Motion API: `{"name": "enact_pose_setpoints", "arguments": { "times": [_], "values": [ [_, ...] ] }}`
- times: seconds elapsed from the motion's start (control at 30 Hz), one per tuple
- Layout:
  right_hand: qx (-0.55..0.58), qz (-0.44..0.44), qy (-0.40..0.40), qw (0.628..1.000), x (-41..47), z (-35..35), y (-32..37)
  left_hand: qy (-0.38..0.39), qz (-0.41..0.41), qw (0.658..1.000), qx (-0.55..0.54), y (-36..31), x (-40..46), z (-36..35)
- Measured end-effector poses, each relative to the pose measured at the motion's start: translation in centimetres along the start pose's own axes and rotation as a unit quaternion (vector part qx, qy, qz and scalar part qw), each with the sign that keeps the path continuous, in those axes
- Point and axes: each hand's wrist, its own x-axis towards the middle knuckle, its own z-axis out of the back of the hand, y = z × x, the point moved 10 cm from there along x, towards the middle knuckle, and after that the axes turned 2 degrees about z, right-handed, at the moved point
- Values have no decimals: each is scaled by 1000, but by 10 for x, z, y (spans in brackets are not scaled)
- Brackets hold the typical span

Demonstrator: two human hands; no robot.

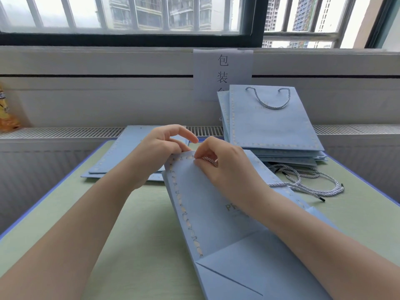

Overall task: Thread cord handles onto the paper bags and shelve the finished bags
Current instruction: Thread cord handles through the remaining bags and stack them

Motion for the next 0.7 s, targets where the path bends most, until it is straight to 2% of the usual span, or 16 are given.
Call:
{"name": "enact_pose_setpoints", "arguments": {
  "times": [0.13, 0.33, 0.43, 0.53, 0.7],
  "values": [
    [15, -23, 0, 1000, 1, 1, -5, -2, 6, 1000, -23, 1, 0, 2],
    [15, 15, 22, 1000, 0, -6, 3, 20, 20, 999, -35, 3, 0, 5],
    [8, 13, 63, 998, -3, -18, 3, 30, 28, 999, 12, 4, -2, 1],
    [11, 1, 66, 998, -4, -19, -1, 23, 23, 997, 65, 3, 0, -5],
    [-15, 0, 61, 998, -2, -14, -4, -19, -38, 991, 124, -5, 2, -5]
  ]
}}
